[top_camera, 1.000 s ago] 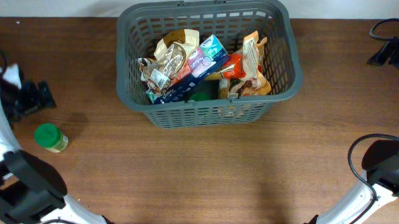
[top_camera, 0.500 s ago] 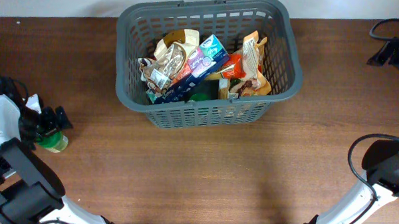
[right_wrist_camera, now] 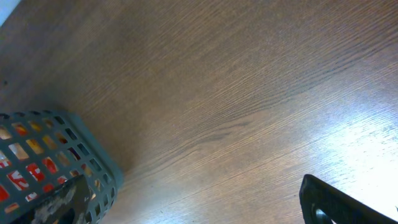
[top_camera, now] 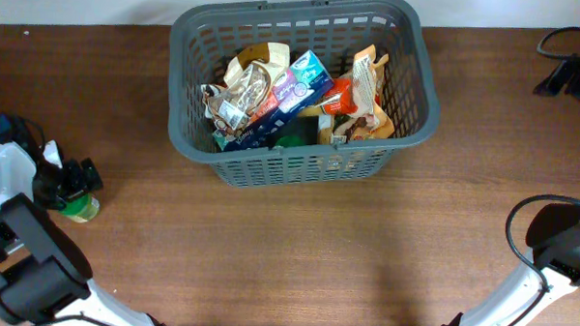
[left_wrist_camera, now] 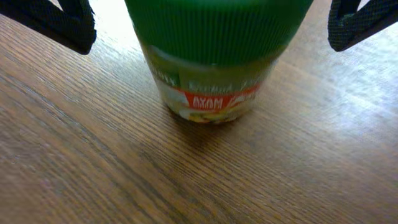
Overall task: Pack container
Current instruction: 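Lower the left gripper onto the second green-lidded seasoning jar and grasp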
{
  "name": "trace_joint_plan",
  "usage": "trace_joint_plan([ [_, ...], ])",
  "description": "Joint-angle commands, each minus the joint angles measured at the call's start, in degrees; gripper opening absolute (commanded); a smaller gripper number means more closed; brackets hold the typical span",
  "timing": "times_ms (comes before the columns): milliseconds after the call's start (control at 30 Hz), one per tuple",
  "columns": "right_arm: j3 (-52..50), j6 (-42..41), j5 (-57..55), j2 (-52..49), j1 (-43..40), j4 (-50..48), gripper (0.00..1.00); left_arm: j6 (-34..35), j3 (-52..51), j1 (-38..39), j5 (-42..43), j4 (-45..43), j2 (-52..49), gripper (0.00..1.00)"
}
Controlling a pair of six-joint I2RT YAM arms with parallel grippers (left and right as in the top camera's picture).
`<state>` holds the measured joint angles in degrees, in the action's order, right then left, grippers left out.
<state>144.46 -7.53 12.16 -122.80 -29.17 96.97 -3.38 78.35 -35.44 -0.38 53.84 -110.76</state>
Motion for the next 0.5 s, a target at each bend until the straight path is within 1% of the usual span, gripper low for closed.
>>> trace_joint_plan([
  [0,0.1,-0.3,0.7,-0.2,-0.1,0.3,0.99,0.3,-0.5,0.0,1.2,-0.3,-3.5,0.99],
  [233,0.1,-0.3,0.7,-0.2,-0.1,0.3,0.99,0.3,-0.5,0.0,1.2,-0.5,-4.7,0.99],
  [267,0.1,-0.3,0.7,-0.2,-0.1,0.3,0.99,0.3,-0.5,0.0,1.3,-0.5,-4.7,0.92],
  [300,0.1,-0.3,0.7,-0.2,-0.1,0.3,0.99,0.3,-0.5,0.0,1.3,-0.3,-4.7,0.78],
  [333,0.1,-0.3,0.7,-0.2,-0.1,0.3,0.99,0.3,-0.4,0.0,1.3,0.0,-4.6,0.56],
  [367,0.1,-0.3,0.7,-0.2,-0.1,0.3,0.99,0.3,-0.2,0.0,1.5,0.5,-4.6,0.33],
  [400,0.1,-0.3,0.7,-0.2,-0.1,0.3,0.99,0.3,1.2,0.1,3.3,1.8,-4.6,0.02],
  [467,0.1,-0.3,0.7,-0.2,-0.1,0.3,0.99,0.3,3.5,0.1,4.3,3.9,-4.2,0.02],
])
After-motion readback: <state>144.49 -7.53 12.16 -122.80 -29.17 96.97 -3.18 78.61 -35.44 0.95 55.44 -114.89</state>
